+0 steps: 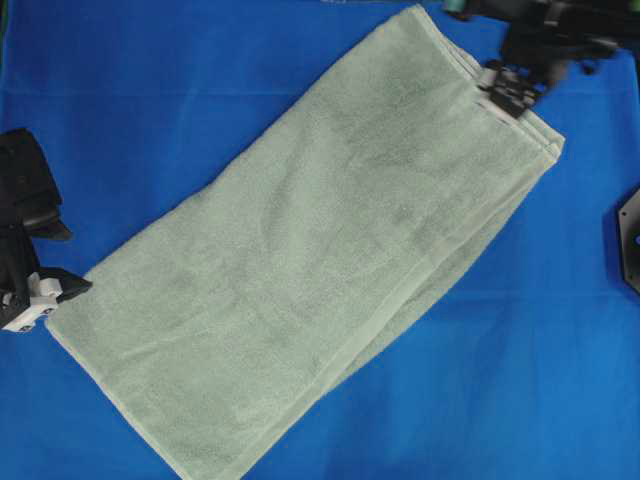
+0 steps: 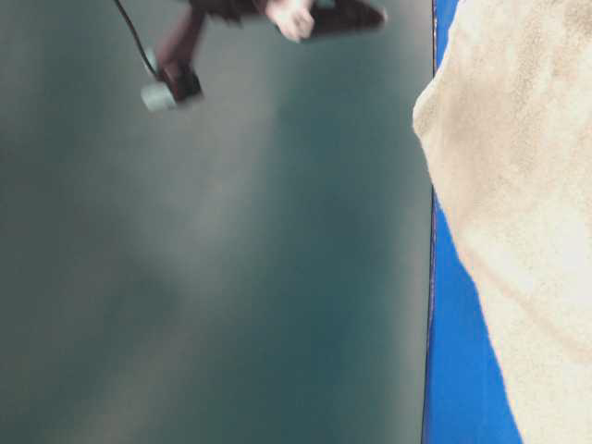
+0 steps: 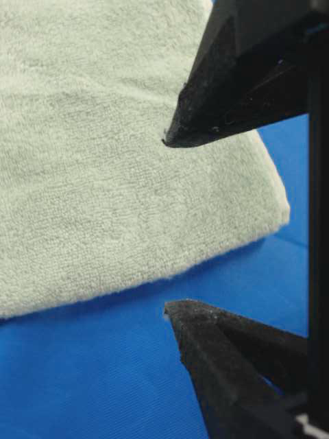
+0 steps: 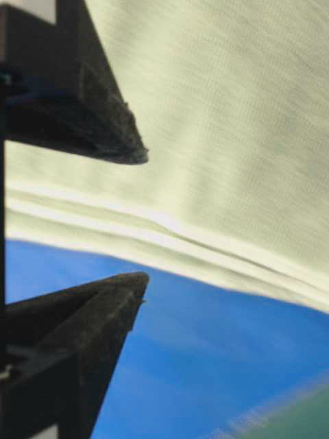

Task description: Fold a bath towel.

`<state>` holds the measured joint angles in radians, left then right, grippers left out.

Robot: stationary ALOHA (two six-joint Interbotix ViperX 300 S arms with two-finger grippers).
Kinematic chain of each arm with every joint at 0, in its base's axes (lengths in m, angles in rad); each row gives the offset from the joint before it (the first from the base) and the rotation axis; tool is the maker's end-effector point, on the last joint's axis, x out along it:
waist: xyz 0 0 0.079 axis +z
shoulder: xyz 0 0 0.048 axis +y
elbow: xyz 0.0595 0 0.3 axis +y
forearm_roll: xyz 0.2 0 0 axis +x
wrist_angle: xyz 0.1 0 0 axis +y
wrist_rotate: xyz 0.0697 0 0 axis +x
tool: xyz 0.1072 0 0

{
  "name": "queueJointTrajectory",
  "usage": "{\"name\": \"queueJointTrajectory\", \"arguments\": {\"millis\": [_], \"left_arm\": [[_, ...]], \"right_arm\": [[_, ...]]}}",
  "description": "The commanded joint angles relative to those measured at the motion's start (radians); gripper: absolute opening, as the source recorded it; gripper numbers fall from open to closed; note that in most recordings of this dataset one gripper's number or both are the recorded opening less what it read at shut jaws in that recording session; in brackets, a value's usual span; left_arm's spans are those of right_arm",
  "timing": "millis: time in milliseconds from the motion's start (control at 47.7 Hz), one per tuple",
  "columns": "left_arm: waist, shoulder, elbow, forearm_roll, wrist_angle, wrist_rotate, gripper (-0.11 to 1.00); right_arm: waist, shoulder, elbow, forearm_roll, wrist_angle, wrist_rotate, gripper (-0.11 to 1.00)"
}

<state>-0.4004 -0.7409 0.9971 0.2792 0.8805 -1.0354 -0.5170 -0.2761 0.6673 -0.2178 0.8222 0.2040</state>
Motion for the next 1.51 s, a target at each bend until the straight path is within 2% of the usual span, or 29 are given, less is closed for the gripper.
{"name": "queueJointTrajectory", "arguments": {"millis": [0,105,210,356,775,922,1153,1236,1404,1488], "left_arm": [[0.002,0.009,-0.028,0.005,-0.003,0.040,0.86],[0.002,0.021,-0.043,0.005,-0.003,0.115,0.86],[0.003,0.037,-0.058,0.005,-0.003,0.152,0.86],[0.002,0.052,-0.063,0.005,-0.003,0.152,0.86],[0.003,0.061,-0.064,0.002,-0.003,0.152,0.86],[0.003,0.061,-0.064,0.002,-0.003,0.150,0.86],[0.008,0.063,-0.064,0.002,-0.002,0.150,0.86],[0.008,0.063,-0.064,0.002,-0.002,0.150,0.86],[0.008,0.063,-0.064,0.003,-0.005,0.150,0.86],[0.008,0.063,-0.064,0.002,-0.008,0.152,0.86]], "right_arm": [[0.002,-0.077,0.037,0.048,0.018,0.003,0.64],[0.000,-0.120,0.075,0.075,0.021,0.006,0.64],[0.002,-0.120,0.081,0.089,0.020,0.005,0.64],[-0.012,-0.046,0.086,0.091,-0.012,-0.005,0.64],[-0.083,0.236,0.152,0.087,-0.253,-0.038,0.64],[-0.097,0.267,0.179,0.086,-0.305,-0.043,0.64],[-0.097,0.262,0.189,0.083,-0.304,-0.043,0.62],[-0.097,0.262,0.189,0.081,-0.308,-0.041,0.55],[-0.097,0.262,0.193,0.084,-0.322,-0.038,0.17],[-0.097,0.258,0.196,0.087,-0.328,-0.034,0.15]]}}
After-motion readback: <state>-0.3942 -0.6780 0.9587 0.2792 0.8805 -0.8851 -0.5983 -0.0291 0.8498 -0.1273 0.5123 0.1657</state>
